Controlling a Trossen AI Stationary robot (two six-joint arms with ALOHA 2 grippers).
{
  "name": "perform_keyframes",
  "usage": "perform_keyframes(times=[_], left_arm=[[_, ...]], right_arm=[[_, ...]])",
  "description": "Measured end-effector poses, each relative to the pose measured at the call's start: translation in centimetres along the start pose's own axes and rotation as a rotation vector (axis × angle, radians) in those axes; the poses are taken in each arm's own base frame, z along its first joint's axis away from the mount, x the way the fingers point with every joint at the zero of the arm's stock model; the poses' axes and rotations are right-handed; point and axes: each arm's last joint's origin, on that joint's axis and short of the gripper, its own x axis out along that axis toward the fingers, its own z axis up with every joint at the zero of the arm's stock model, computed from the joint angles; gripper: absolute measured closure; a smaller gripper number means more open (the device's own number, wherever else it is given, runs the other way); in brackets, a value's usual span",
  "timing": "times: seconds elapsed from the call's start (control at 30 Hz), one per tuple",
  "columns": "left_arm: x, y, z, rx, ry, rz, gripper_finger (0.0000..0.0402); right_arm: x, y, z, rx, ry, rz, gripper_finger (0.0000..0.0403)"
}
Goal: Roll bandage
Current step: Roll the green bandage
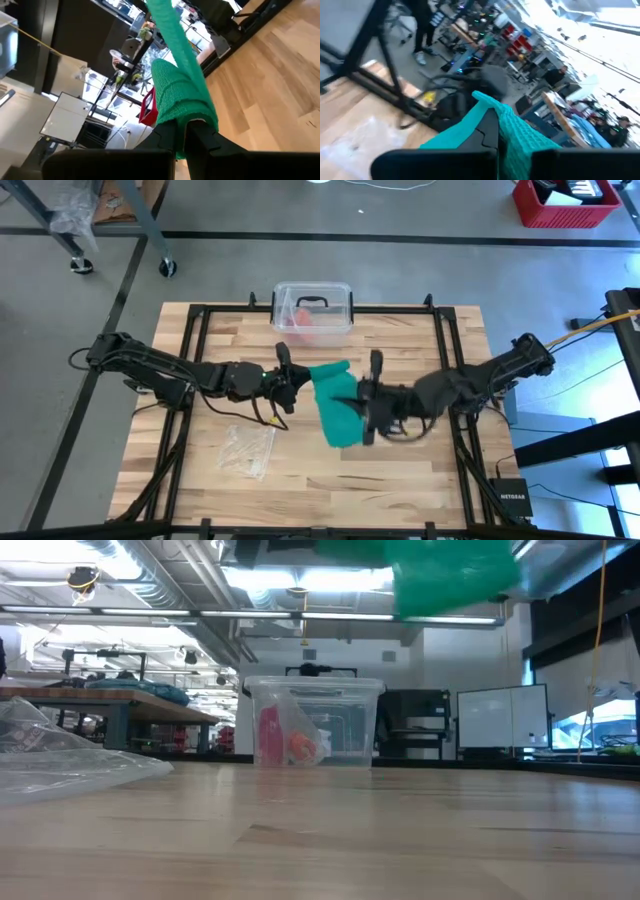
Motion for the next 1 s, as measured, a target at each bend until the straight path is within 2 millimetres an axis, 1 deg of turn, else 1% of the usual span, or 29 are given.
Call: perform_keyframes(times=[0.23, 0.3, 0.37, 0.57, 0.67, 0.8, 0.87, 1.0], left_arm=[[0.0, -0.1, 0.0, 0.004, 0.0, -0.012, 0.0391], [0.0, -0.1, 0.0, 0.004, -0.002, -0.015, 0.0391], [0.0, -0.1, 0.0, -0.013, -0.001, -0.016, 0.0391], [-0.4, -0.6, 0.4, -0.015, -0.019, -0.04, 0.0391], [-0.7, -1.1, 0.8, -0.018, -0.058, -0.085, 0.0391], [-1.1, -1.5, 1.4, 0.002, -0.089, -0.098, 0.0391], [-1.3, -1.6, 1.7, 0.002, -0.103, -0.099, 0.0391], [-1.6, -1.8, 2.0, -0.002, -0.12, -0.105, 0.0391]], right_arm=[[1.7, -5.3, -2.2, 0.124, 0.057, -0.147, 0.0399], [2.0, -7.0, -3.1, 0.147, 0.076, -0.199, 0.0399], [2.4, -8.3, -4.1, 0.17, 0.1, -0.241, 0.0399], [3.2, -11.5, -7.1, 0.262, 0.096, -0.233, 0.0399], [3.7, -12.7, -8.7, 0.293, 0.124, -0.229, 0.0398], [4.4, -13.6, -11.2, 0.374, 0.198, -0.217, 0.0398], [5.0, -13.8, -12.2, 0.437, 0.214, -0.194, 0.0398], [6.5, -13.1, -14.8, 0.539, 0.32, -0.168, 0.0396]])
